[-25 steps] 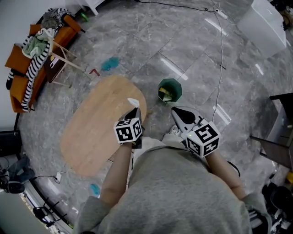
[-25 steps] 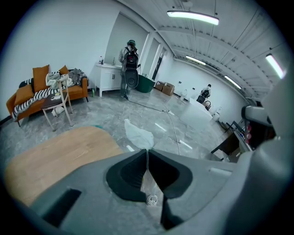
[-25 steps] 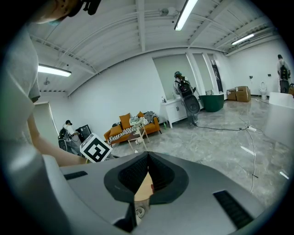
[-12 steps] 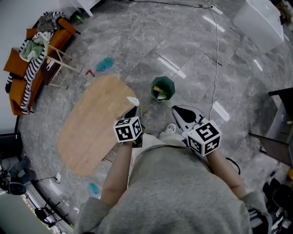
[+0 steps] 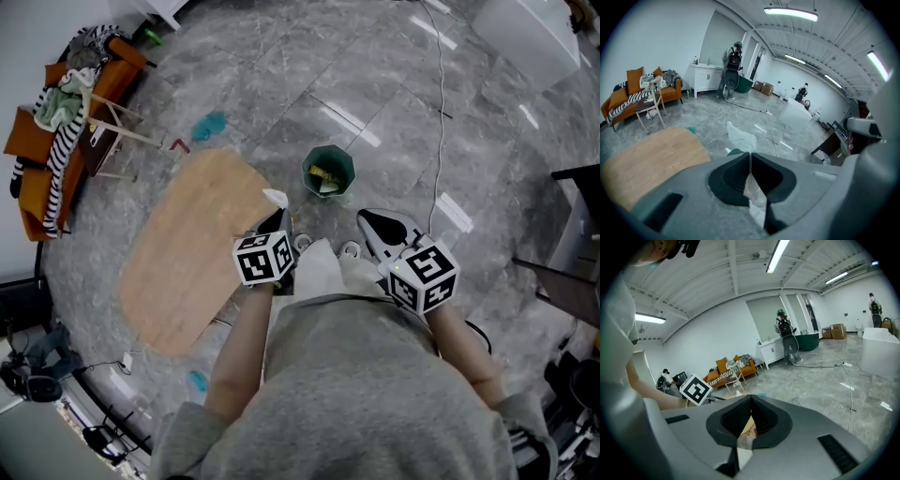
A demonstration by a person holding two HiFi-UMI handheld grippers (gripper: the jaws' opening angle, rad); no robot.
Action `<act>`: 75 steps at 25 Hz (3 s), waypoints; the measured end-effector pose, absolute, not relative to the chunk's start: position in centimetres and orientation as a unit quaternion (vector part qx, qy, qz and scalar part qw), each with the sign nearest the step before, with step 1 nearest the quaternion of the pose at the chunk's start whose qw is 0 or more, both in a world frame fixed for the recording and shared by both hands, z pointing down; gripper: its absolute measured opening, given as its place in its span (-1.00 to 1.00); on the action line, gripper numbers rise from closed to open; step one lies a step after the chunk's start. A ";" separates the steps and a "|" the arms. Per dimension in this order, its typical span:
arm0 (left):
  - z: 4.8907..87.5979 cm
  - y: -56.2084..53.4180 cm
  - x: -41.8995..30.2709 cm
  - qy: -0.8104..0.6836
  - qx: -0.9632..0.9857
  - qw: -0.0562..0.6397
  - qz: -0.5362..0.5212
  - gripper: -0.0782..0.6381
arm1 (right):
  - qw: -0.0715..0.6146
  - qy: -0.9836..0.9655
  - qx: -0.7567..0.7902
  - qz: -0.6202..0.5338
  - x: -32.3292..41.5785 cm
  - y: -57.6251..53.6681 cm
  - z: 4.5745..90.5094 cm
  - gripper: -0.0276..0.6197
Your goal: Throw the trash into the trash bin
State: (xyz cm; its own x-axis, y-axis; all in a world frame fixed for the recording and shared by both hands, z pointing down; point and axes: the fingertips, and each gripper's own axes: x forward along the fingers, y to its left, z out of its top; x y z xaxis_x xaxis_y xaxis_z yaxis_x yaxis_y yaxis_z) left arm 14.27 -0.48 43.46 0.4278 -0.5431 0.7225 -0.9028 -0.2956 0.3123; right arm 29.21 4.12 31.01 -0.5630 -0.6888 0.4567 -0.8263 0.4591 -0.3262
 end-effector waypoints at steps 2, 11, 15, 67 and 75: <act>43.4 -0.5 14.7 -0.470 0.767 0.358 0.251 -0.72 | 0.132 -0.842 0.450 0.267 29.4 4.5 31.3 -0.89; 44.5 -1.8 15.6 -0.458 0.771 0.359 0.259 -0.72 | 0.131 -0.830 0.462 0.283 29.9 4.3 32.5 -0.89; 45.3 -2.9 16.4 -0.453 0.772 0.361 0.262 -0.72 | 0.134 -0.824 0.469 0.289 30.7 3.5 33.2 -0.89; 69.3 -13.9 24.0 -0.374 0.768 0.415 0.314 -0.72 | 0.127 -0.742 0.507 0.421 31.7 -3.2 51.0 -0.89; 72.7 -15.0 24.9 -0.371 0.766 0.420 0.315 -0.72 | 0.126 -0.734 0.511 0.430 32.3 -3.7 53.3 -0.89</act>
State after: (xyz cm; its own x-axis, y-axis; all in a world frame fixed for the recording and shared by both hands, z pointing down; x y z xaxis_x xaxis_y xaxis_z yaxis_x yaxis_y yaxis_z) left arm 24.86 -14.98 72.73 0.5263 -0.3034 0.7943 -0.8330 -0.3714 0.4101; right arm 32.33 -3.68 53.32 -0.4459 -0.6420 0.6238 -0.8580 0.1081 -0.5021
